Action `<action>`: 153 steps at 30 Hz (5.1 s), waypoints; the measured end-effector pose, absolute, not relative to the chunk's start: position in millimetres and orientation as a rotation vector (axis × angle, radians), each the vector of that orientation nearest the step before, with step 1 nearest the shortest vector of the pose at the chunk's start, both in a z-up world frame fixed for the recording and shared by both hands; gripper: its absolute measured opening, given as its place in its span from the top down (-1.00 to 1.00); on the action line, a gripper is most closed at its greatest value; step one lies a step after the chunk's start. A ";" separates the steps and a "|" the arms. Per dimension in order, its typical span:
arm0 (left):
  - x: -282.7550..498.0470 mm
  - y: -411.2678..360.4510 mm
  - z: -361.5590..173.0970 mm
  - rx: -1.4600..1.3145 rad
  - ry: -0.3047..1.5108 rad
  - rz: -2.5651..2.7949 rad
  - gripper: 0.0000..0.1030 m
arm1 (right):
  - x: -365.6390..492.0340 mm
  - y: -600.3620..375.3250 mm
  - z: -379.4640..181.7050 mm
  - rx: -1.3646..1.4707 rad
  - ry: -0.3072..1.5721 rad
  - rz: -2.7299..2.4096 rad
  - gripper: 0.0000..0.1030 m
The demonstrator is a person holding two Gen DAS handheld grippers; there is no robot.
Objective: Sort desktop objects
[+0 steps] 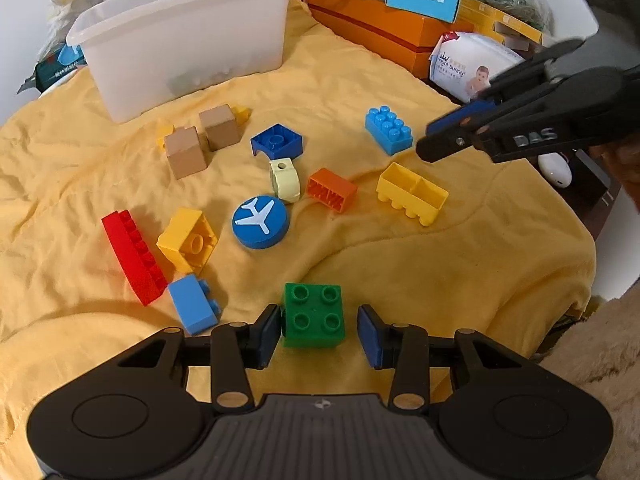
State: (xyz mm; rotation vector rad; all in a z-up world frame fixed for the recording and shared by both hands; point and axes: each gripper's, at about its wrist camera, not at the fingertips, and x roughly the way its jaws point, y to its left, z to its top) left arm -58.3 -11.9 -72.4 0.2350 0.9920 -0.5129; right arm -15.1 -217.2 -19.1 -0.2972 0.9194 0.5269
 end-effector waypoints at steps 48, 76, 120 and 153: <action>-54.7 -8.3 -76.5 0.249 1.003 -0.538 0.12 | -5.2 -207.1 -46.0 -0.095 1.039 0.489 0.47; -50.1 -7.0 -78.4 0.225 0.997 -0.535 0.32 | -29.5 -174.6 -60.1 -0.291 1.047 0.613 0.47; 122.3 13.6 42.7 0.095 0.567 -0.392 -0.37 | 140.7 -160.0 55.6 -0.201 0.638 0.432 0.11; -14.0 14.8 -50.7 0.233 0.815 -0.377 -0.32 | 4.9 -164.3 -54.1 -0.214 0.993 0.594 0.67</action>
